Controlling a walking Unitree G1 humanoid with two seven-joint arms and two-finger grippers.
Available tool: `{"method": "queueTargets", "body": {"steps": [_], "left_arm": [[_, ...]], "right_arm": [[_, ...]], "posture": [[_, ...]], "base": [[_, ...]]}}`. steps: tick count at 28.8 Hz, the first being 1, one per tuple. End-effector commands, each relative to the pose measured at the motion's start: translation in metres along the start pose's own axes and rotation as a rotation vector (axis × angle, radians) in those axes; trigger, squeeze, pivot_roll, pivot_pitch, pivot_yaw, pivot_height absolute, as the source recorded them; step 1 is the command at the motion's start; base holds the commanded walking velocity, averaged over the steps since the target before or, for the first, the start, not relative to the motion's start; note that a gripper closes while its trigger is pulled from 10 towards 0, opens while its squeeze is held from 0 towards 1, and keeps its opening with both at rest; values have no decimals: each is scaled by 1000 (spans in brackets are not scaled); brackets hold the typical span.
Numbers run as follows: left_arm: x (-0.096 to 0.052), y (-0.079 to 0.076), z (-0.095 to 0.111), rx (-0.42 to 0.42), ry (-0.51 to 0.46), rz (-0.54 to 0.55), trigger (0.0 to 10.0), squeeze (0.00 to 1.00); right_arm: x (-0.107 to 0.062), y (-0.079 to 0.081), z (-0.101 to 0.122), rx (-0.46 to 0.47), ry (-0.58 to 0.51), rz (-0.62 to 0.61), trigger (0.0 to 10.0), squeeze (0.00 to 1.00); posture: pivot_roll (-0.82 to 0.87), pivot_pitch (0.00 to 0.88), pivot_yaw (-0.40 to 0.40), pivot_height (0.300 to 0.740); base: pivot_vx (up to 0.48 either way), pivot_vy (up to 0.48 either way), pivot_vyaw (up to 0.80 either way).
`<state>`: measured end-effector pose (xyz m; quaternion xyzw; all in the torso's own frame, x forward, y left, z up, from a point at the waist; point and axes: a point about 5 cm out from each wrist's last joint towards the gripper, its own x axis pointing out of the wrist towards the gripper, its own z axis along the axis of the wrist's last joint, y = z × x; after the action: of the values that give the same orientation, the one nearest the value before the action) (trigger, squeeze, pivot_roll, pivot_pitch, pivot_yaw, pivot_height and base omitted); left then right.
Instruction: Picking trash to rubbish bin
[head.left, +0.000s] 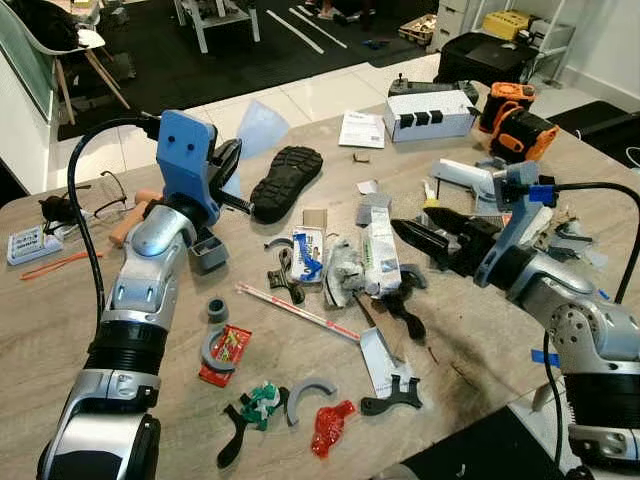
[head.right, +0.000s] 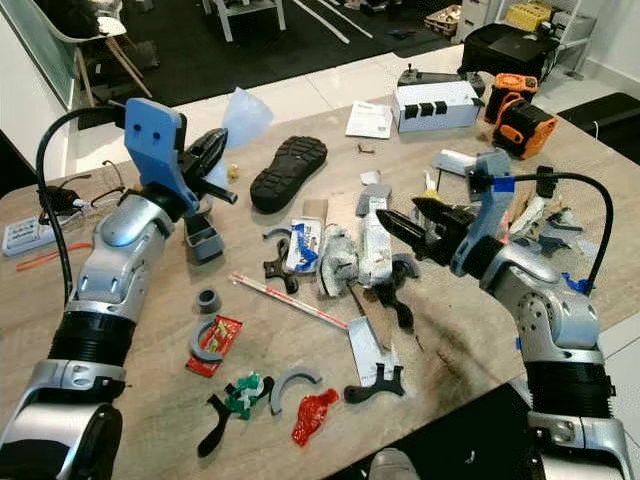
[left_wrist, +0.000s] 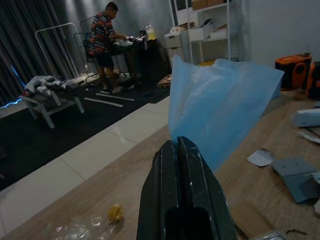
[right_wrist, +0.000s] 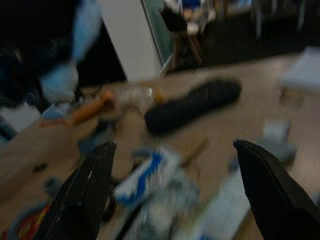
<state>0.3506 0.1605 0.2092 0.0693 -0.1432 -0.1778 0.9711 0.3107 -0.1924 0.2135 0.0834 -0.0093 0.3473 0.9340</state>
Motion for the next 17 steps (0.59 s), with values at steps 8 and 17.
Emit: {"method": "queueTargets", "body": {"steps": [8,17], "left_arm": [[-6,-22,4,-106,-78,-163,10000,0],[-9,-31,7,-123,-99,-213,10000,0]], "right_arm": [[17,9,49,-316,-125,-132,10000,0],[41,25,119,-586,-221,-236,10000,0]], "posture": [[-101,0,51,740],[-93,0,26,740]], "base": [[0,0,0],[0,0,0]]}}
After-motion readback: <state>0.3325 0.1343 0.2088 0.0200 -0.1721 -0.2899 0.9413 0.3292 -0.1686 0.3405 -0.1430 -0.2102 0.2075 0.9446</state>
